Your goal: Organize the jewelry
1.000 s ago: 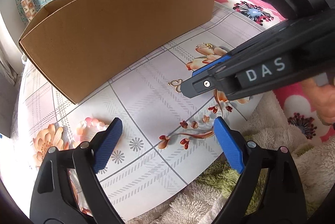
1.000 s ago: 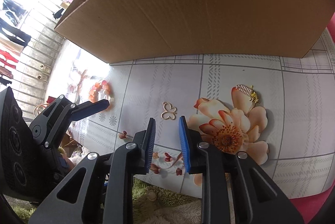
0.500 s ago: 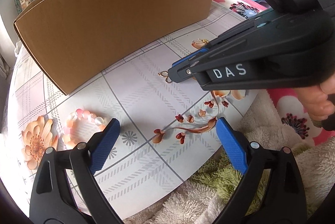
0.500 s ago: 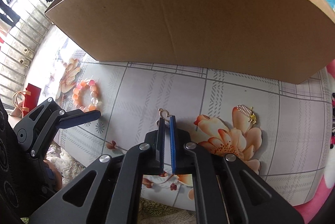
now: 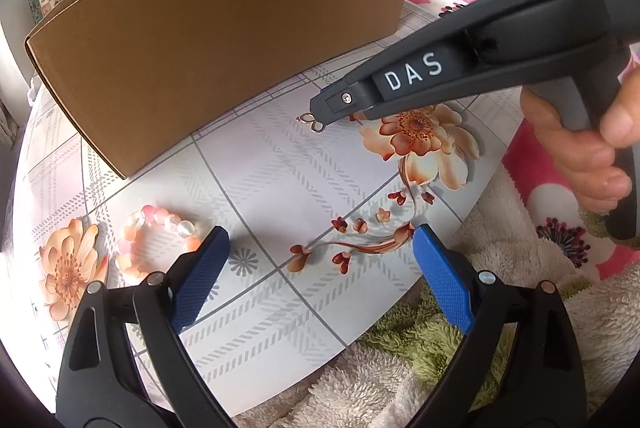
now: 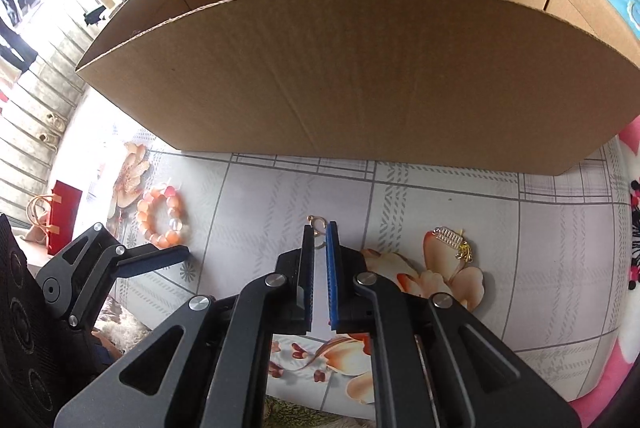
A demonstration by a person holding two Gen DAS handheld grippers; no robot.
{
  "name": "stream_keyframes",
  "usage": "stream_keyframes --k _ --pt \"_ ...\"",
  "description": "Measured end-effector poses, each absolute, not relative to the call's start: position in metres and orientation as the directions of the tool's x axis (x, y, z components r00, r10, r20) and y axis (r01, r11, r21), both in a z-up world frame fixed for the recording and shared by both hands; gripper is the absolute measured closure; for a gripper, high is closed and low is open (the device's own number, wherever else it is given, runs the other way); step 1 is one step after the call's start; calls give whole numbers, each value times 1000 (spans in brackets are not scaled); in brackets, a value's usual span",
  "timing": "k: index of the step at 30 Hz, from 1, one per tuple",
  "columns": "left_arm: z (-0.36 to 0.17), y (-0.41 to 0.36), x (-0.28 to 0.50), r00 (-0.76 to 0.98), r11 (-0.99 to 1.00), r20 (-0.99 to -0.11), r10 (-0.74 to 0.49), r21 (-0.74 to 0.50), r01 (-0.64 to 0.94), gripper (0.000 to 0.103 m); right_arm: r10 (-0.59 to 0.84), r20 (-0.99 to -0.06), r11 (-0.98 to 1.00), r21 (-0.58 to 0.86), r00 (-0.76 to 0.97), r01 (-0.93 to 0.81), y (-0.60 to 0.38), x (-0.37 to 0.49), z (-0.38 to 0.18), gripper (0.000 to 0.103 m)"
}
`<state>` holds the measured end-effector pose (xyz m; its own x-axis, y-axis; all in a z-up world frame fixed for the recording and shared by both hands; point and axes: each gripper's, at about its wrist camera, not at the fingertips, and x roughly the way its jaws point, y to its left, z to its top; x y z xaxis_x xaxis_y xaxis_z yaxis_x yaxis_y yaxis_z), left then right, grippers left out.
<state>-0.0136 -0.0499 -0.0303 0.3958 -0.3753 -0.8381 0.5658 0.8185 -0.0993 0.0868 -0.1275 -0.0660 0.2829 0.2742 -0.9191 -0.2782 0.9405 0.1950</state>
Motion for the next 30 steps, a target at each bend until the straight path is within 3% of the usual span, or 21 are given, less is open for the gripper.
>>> stream_keyframes --k 5,12,20,30 --pt "-31 -47 -15 399 817 -838 -373 -93 569 14 260 -920 939 171 293 -297 -124 80 -73 95" --pt "-32 -43 -15 398 822 -837 -376 -102 561 14 202 -914 939 79 353 -334 -117 83 -64 81" --pt "-34 -36 -9 394 818 -835 -384 -110 565 14 164 -920 933 28 356 -360 -114 96 -72 81" --pt "-34 -35 -7 395 819 -835 -384 -111 562 14 158 -929 914 9 336 -406 -103 93 -75 97"
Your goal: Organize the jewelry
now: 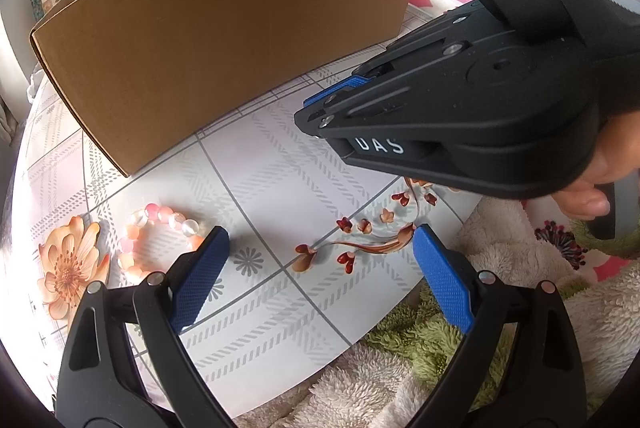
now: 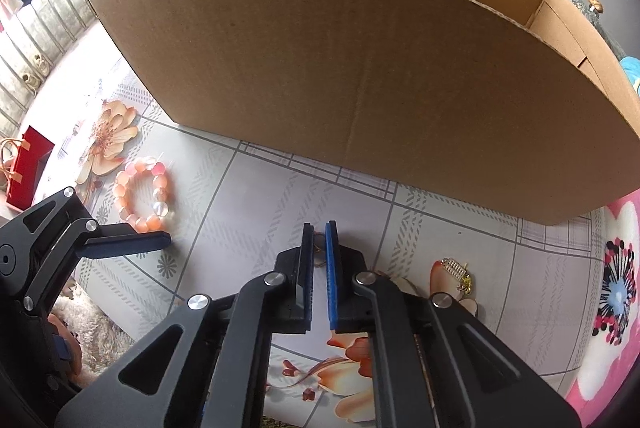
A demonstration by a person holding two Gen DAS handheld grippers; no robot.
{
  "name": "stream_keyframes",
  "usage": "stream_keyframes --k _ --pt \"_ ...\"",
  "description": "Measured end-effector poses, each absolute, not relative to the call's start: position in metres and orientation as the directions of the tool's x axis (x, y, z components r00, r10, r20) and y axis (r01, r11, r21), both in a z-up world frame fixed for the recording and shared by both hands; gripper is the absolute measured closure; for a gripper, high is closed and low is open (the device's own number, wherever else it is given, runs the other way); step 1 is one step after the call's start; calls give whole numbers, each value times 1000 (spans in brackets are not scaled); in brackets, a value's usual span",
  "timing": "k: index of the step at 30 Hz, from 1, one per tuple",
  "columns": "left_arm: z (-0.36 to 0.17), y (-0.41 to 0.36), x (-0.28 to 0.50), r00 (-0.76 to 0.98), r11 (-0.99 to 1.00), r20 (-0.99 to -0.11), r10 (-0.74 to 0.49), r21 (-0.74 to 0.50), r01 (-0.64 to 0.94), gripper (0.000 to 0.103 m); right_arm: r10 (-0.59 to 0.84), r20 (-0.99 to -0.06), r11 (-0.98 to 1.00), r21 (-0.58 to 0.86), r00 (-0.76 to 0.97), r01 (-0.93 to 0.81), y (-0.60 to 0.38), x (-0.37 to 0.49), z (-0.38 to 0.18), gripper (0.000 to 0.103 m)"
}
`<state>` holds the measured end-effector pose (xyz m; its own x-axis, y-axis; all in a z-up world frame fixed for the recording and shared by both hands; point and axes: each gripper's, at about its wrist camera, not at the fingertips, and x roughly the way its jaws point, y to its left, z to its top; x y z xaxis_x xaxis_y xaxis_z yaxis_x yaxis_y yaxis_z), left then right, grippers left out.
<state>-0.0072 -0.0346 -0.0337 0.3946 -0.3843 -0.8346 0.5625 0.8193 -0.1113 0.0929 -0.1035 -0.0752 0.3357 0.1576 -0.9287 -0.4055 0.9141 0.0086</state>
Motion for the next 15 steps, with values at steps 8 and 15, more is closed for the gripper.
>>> stream_keyframes --k 8,15 --pt "-34 -34 -7 394 819 -835 -385 -111 563 14 215 -921 923 83 325 -377 -114 88 -72 101" --pt "-34 -35 -7 394 818 -835 -385 -111 564 14 261 -906 933 149 332 -328 -142 91 -64 101"
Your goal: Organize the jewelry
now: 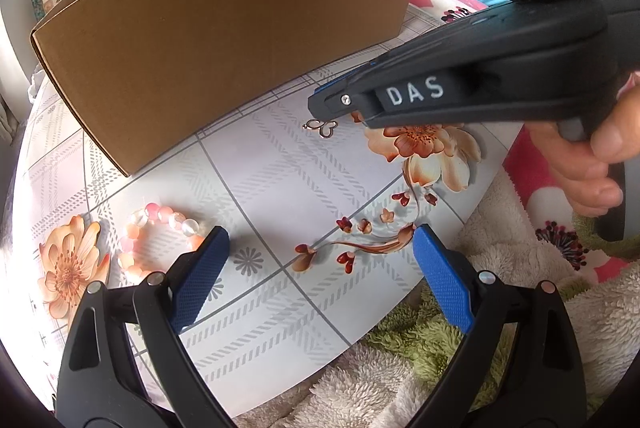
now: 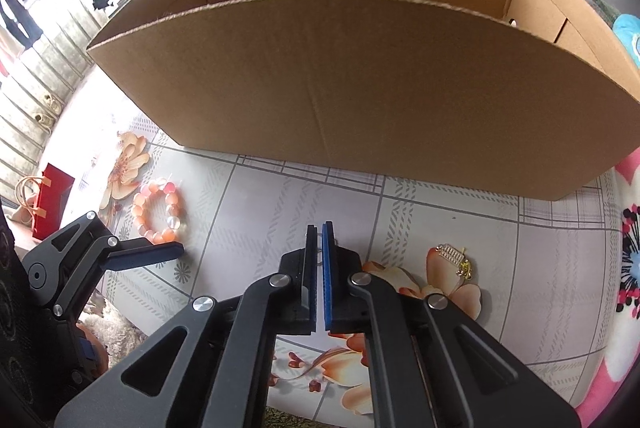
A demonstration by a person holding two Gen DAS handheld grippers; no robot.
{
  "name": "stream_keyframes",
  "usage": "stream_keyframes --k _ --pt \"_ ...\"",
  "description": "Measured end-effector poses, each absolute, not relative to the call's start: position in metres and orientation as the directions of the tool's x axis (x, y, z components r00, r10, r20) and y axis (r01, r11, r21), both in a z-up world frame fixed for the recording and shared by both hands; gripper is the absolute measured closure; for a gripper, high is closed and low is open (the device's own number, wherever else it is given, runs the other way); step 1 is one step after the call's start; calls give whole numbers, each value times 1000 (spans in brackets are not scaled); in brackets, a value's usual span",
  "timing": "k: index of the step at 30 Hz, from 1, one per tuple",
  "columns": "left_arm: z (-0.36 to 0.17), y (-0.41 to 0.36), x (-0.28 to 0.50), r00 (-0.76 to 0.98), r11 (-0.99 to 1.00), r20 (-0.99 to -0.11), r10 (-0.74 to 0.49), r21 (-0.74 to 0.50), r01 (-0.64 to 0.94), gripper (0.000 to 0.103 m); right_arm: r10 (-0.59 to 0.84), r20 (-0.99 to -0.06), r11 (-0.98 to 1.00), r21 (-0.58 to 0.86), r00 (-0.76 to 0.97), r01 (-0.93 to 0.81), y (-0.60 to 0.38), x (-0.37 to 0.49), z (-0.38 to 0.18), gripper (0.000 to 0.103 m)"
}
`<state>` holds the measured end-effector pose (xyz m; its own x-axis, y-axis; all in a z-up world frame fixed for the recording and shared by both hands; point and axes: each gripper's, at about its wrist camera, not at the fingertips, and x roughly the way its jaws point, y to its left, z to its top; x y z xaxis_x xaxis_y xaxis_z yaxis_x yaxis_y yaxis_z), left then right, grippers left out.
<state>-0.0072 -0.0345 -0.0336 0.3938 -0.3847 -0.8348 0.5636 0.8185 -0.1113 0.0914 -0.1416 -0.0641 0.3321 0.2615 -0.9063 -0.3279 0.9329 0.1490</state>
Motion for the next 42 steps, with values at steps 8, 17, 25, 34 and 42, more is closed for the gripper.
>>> stream_keyframes --k 8,17,25,34,42 --pt "-32 -27 -3 415 831 -823 -388 -117 544 14 323 -882 935 243 342 -257 -181 93 -46 99" --pt "-15 -18 28 493 849 -747 -446 -179 497 27 332 -849 943 289 410 -165 -211 71 -41 82" --pt "-25 -62 44 465 833 -792 -396 -96 545 62 322 -822 945 310 470 -105 -242 52 -42 82" --pt "-29 -84 40 490 853 -824 -284 16 521 74 335 -797 934 353 503 -63 -278 43 -51 82" --pt "-28 -94 41 470 845 -839 -275 22 534 84 352 -781 925 374 516 -64 -270 45 -58 82"
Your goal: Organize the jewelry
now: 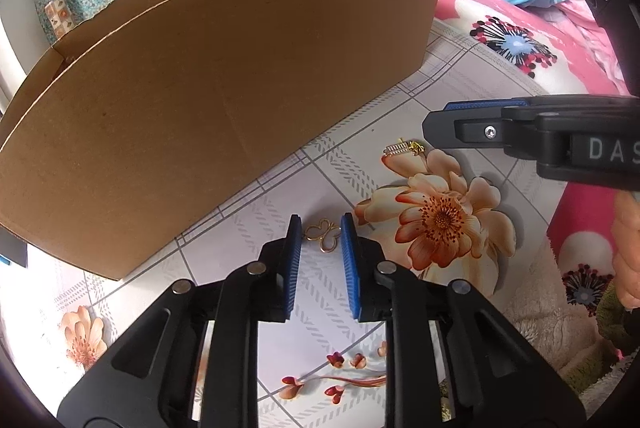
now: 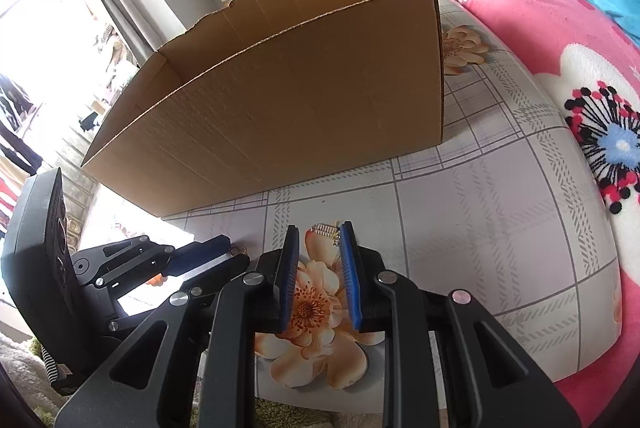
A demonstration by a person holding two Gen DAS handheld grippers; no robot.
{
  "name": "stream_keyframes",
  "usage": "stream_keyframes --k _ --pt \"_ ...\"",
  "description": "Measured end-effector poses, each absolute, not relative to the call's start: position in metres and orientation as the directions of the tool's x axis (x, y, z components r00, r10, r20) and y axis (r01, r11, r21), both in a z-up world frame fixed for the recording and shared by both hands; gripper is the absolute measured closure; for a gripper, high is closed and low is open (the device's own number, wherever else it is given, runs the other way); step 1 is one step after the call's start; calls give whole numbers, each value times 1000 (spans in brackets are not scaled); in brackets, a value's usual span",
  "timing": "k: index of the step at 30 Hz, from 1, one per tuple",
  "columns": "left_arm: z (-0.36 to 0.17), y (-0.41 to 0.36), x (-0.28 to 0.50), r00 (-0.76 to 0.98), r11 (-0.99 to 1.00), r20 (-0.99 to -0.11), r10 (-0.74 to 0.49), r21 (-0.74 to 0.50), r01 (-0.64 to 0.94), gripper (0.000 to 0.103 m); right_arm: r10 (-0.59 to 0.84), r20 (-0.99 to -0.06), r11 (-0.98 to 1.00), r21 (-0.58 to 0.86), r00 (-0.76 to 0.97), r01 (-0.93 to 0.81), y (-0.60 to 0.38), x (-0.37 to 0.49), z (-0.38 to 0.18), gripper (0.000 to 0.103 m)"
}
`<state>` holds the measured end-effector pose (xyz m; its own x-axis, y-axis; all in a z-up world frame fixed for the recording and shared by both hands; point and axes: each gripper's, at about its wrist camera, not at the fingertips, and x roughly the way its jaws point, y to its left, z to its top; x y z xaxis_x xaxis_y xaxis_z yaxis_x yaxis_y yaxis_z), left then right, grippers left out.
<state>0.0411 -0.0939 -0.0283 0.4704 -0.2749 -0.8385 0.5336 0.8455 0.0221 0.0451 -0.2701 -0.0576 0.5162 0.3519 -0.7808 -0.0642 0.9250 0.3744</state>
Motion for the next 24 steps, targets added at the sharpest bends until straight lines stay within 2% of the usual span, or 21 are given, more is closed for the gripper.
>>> stream_keyframes --k 12,13,14,15,24 --pt "-29 -95 43 461 844 -839 -289 4 536 85 345 -772 925 377 533 -52 -282 36 -57 82" --pt "-29 -95 43 460 844 -838 -293 -1 536 88 342 -772 926 374 535 -53 -282 35 -56 82" --pt "-28 -93 43 461 844 -835 -299 -6 536 98 339 -772 927 370 537 -53 -283 34 -55 82" --pt "-27 -89 44 455 844 -837 -304 -14 537 103 337 -772 928 368 539 -53 -283 33 -54 82" --pt "-21 -77 41 451 846 -819 -356 -77 528 103 311 -783 941 334 538 -58 -280 30 -45 82"
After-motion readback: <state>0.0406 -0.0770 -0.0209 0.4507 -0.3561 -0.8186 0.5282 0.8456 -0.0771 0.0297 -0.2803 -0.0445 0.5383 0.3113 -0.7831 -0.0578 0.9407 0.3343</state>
